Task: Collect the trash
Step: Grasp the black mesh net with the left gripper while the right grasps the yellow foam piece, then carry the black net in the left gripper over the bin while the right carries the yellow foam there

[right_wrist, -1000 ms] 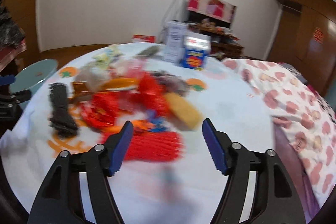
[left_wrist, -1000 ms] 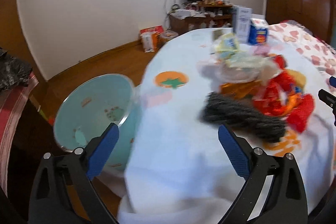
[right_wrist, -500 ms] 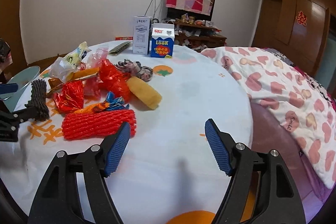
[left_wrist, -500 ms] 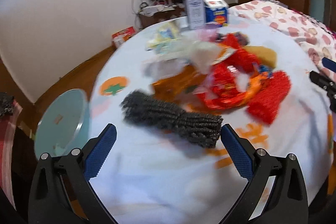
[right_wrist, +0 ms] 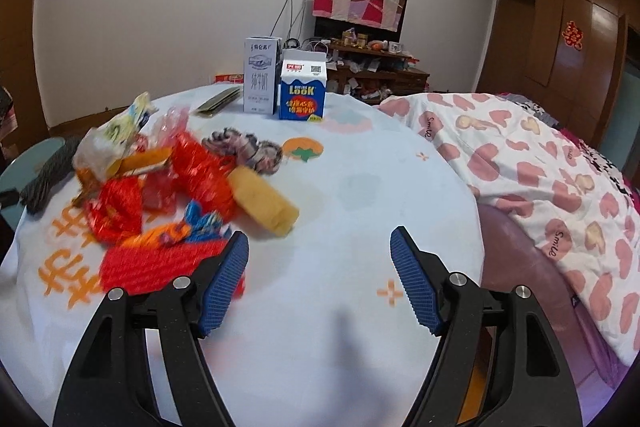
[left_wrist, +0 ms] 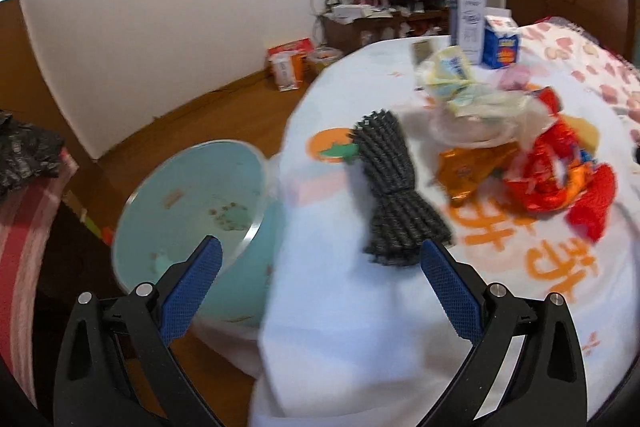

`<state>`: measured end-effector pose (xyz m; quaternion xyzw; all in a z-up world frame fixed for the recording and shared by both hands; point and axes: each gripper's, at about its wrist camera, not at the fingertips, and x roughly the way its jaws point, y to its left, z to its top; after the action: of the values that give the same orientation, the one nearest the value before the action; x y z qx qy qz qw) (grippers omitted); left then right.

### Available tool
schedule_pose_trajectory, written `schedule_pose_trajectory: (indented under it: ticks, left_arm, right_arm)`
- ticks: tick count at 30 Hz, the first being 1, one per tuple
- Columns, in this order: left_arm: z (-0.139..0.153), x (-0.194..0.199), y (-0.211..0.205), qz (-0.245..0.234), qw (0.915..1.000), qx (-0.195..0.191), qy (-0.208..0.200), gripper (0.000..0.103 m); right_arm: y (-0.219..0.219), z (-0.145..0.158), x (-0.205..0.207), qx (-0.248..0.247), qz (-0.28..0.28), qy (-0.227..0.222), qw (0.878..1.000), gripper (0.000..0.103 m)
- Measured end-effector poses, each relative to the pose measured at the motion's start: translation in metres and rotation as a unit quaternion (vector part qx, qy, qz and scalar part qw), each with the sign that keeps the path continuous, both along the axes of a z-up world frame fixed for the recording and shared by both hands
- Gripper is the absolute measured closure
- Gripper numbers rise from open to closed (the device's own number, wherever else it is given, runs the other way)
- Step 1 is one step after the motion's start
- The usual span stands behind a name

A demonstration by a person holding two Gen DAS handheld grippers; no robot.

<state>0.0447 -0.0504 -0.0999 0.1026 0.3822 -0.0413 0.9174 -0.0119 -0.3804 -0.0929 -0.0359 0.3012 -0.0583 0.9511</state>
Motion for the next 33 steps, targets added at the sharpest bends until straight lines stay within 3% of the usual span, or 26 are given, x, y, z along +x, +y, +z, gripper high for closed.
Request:
schedule_pose_trajectory:
  ticks: [9, 14, 15, 18, 20, 21, 24, 33]
  left_arm:
    - [-0.005, 0.003, -0.031, -0.010, 0.9999, -0.013, 0.005, 0.006]
    - [-0.012, 0.014, -0.038, -0.005, 1.0000, -0.006, 0.005, 0.009]
    - [-0.014, 0.016, -0.039, -0.006, 1.0000, -0.004, 0.005, 0.011]
    - [-0.019, 0.021, -0.040, -0.019, 0.9996, -0.009, 0.019, 0.040]
    - [-0.022, 0.022, -0.040, -0.037, 0.9987, -0.017, 0.032, 0.072]
    - [-0.022, 0.021, -0.040, -0.041, 0.9985, -0.018, 0.033, 0.077]
    - [-0.017, 0.017, -0.039, -0.051, 0.9982, -0.021, 0.024, 0.083]
    - [0.022, 0.004, -0.014, -0.036, 0.9983, -0.034, -0.031, 0.084]
  right_arm:
    - [-0.002, -0.006, 0.053, 0.006, 0.030, 0.027, 0.999, 0.031]
    - [0.007, -0.014, 0.072, 0.004, 0.056, 0.055, 0.997, 0.040]
    - [0.007, -0.016, 0.076, 0.008, 0.062, 0.064, 0.996, 0.044]
    - [0.005, -0.024, 0.084, 0.022, 0.074, 0.088, 0.993, 0.061]
    - [0.006, -0.029, 0.087, 0.035, 0.090, 0.106, 0.990, 0.068]
    - [0.008, -0.031, 0.086, 0.037, 0.095, 0.109, 0.989, 0.069]
    - [0.012, -0.029, 0.081, 0.032, 0.103, 0.107, 0.988, 0.079]
    - [0.015, 0.018, 0.047, 0.043, 0.082, 0.030, 0.995, 0.081]
